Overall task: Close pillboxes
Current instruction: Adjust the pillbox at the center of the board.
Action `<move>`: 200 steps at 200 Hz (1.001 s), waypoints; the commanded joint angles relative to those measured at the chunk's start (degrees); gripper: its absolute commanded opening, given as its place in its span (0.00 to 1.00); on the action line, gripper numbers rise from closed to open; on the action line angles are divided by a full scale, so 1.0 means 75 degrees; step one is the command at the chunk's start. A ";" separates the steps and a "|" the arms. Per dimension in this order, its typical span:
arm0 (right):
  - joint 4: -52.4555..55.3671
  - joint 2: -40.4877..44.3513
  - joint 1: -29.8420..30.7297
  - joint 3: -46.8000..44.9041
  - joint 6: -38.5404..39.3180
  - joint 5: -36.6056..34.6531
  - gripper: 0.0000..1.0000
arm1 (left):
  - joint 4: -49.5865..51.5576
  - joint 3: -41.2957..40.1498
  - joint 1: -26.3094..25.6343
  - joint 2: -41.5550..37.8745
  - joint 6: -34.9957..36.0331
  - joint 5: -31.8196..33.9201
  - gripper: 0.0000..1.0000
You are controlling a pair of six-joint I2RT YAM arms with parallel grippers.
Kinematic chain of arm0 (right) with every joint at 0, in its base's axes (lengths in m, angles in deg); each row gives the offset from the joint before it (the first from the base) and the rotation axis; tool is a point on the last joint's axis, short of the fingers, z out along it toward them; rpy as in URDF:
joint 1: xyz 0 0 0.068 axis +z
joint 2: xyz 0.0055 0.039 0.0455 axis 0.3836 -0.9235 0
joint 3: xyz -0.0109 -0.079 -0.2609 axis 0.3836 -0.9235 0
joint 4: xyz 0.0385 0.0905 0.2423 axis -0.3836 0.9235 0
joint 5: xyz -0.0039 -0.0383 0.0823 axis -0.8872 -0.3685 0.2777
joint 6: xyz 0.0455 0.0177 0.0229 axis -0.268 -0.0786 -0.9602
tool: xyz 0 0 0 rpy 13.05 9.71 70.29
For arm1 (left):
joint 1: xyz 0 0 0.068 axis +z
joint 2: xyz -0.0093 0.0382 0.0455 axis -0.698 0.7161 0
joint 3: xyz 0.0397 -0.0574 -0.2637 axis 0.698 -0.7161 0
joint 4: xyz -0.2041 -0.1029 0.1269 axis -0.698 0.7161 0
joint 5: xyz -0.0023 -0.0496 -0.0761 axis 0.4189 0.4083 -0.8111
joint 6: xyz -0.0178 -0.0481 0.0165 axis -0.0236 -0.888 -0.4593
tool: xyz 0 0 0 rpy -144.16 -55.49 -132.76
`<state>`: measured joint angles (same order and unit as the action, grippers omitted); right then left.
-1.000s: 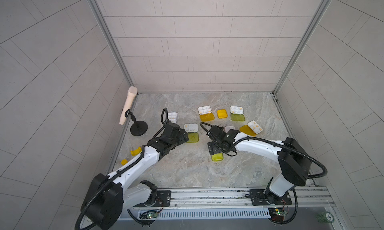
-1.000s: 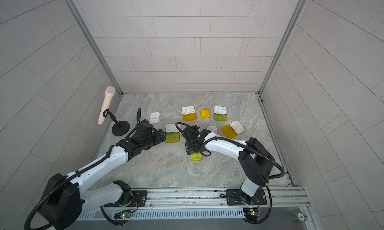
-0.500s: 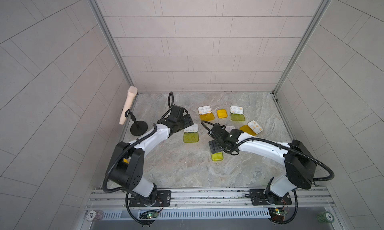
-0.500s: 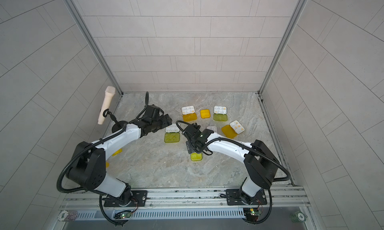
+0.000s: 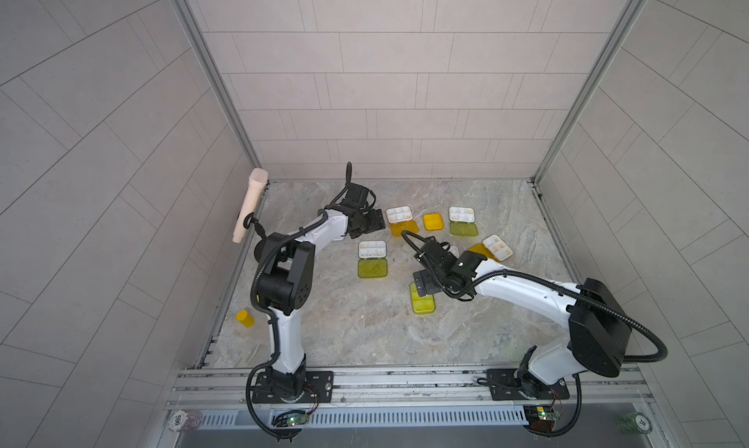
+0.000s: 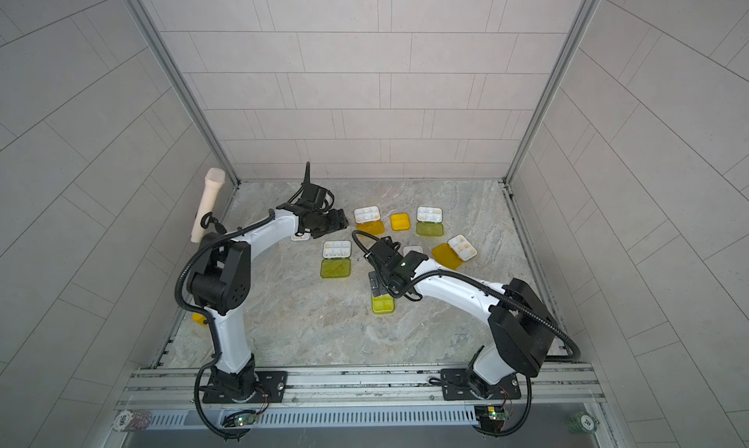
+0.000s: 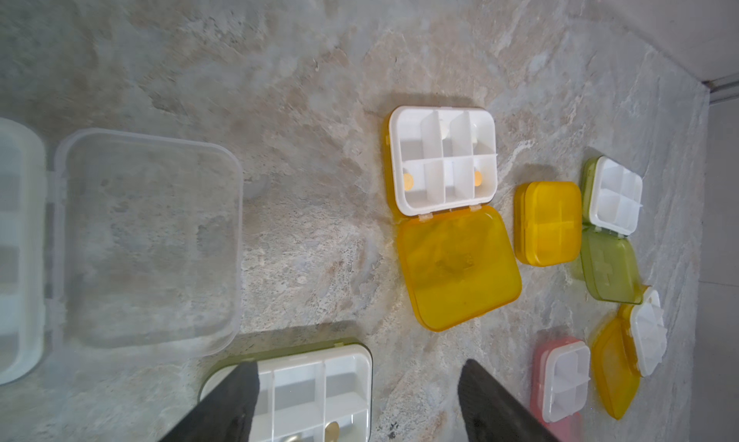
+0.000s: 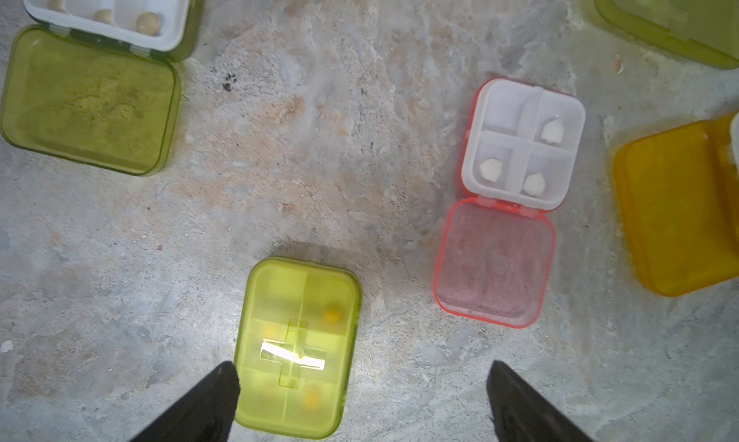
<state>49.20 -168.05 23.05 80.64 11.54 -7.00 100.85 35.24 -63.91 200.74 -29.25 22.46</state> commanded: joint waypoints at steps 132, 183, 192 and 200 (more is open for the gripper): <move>-0.0165 0.0300 -0.0074 -0.0461 -0.0012 -0.0033 0.98 | 0.0939 0.0992 -0.0207 0.1179 0.0731 -0.0102 0.80; -0.0194 0.0295 -0.0079 -0.0487 -0.0009 -0.0011 0.98 | 0.0963 0.0842 -0.0283 0.1027 0.0741 -0.0084 0.80; -0.0195 0.0286 -0.0080 -0.0487 -0.0012 0.0004 0.98 | 0.0960 0.0791 -0.0305 0.0984 0.0752 -0.0077 0.80; -0.0196 0.0295 -0.0080 -0.0473 -0.0010 0.0009 0.98 | 0.0963 0.0734 -0.0323 0.0949 0.0752 -0.0061 0.79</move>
<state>47.54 -167.55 22.66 77.58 11.73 -6.32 106.82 41.21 -65.61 209.02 -24.77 21.50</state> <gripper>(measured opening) 0.983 0.798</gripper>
